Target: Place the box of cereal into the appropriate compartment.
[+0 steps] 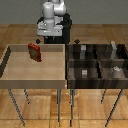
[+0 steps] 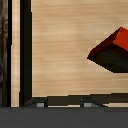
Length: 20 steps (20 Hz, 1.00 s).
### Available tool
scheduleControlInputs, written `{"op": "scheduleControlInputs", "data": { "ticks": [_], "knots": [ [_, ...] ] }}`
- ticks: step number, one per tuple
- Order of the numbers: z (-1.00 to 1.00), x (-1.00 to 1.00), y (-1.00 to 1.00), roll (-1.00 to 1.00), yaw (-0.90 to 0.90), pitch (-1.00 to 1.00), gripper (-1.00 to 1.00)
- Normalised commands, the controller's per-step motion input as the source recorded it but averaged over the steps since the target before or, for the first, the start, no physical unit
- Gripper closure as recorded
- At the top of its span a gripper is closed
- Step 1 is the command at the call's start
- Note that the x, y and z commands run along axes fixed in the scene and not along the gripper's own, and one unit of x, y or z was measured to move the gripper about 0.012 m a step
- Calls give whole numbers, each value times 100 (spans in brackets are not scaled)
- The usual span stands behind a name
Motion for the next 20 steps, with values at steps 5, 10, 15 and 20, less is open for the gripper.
{"op": "scheduleControlInputs", "data": {
  "ticks": [5,10,15,20],
  "knots": [
    [0,0,0,0,0,0,-100],
    [0,0,-20,0,0,0,-100],
    [0,0,-80,0,0,0,-100],
    [0,0,-100,0,0,0,-100]
  ]
}}
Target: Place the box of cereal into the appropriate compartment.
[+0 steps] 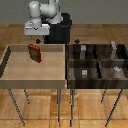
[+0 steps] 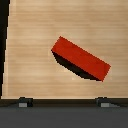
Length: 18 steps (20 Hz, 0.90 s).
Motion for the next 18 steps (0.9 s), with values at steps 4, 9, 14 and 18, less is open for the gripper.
{"op": "scheduleControlInputs", "data": {
  "ticks": [4,9,14,18],
  "knots": [
    [0,0,-100,0,0,0,-100],
    [0,0,-40,0,3,0,-100],
    [0,0,80,0,0,0,-100],
    [0,0,0,0,0,0,-100]
  ]
}}
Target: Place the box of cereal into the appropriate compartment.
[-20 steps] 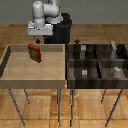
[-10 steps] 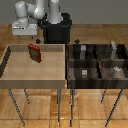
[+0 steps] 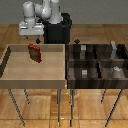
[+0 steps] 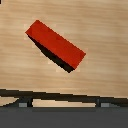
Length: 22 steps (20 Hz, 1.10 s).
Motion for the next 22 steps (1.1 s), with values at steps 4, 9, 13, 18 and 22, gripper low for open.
{"op": "scheduleControlInputs", "data": {
  "ticks": [4,9,13,18,22],
  "knots": [
    [0,0,0,0,0,0,-100],
    [0,0,0,0,24,0,-100],
    [0,0,0,0,86,0,-100],
    [0,0,0,0,71,0,-100],
    [0,0,0,0,4,4,-100]
  ]
}}
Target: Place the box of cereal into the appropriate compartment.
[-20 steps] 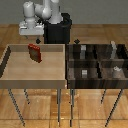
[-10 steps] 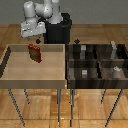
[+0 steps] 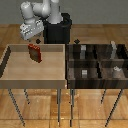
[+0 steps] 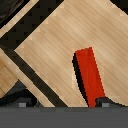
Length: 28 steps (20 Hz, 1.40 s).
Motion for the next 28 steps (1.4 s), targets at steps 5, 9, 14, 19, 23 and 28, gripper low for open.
{"op": "scheduleControlInputs", "data": {
  "ticks": [5,9,14,19,23,28],
  "knots": [
    [40,0,0,0,0,0,-100],
    [25,0,0,0,0,0,-100],
    [0,60,0,0,0,0,-100],
    [0,40,0,0,0,0,-100],
    [0,0,-25,0,0,0,-100],
    [-40,0,0,0,0,0,-100]
  ]
}}
